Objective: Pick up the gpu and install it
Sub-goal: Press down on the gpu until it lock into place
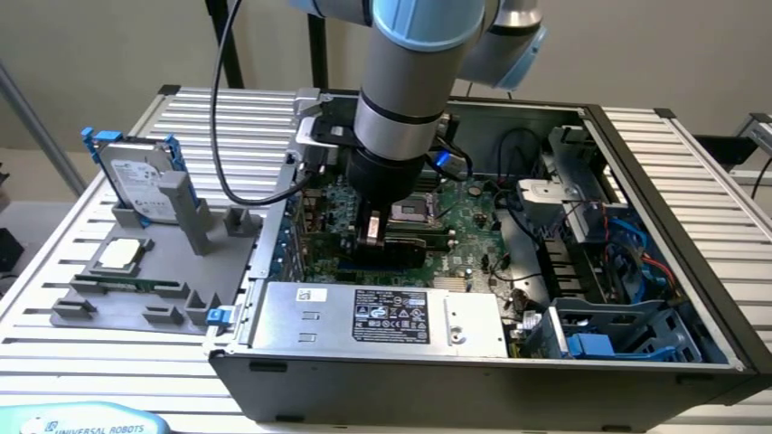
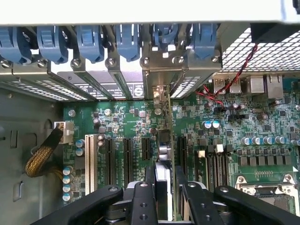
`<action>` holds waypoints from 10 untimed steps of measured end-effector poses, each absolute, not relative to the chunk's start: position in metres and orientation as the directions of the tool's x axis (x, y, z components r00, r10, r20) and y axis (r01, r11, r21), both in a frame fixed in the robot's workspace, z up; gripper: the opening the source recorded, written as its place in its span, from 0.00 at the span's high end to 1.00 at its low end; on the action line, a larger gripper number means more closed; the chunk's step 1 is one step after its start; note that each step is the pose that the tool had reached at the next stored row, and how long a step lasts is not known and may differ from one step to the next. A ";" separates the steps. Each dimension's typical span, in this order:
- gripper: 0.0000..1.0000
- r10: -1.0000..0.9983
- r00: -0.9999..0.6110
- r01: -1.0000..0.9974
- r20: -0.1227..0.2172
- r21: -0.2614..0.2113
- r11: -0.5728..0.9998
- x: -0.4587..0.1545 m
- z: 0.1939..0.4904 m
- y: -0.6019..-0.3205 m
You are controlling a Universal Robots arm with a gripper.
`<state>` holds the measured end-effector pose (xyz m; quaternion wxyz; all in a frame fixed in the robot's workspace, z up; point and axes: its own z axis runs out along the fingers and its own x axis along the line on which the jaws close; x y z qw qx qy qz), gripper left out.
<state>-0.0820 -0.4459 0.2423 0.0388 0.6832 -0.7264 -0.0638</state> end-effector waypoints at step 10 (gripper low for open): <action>0.65 -0.998 -0.064 -0.987 -0.030 0.146 0.059 -0.082 0.244 -0.446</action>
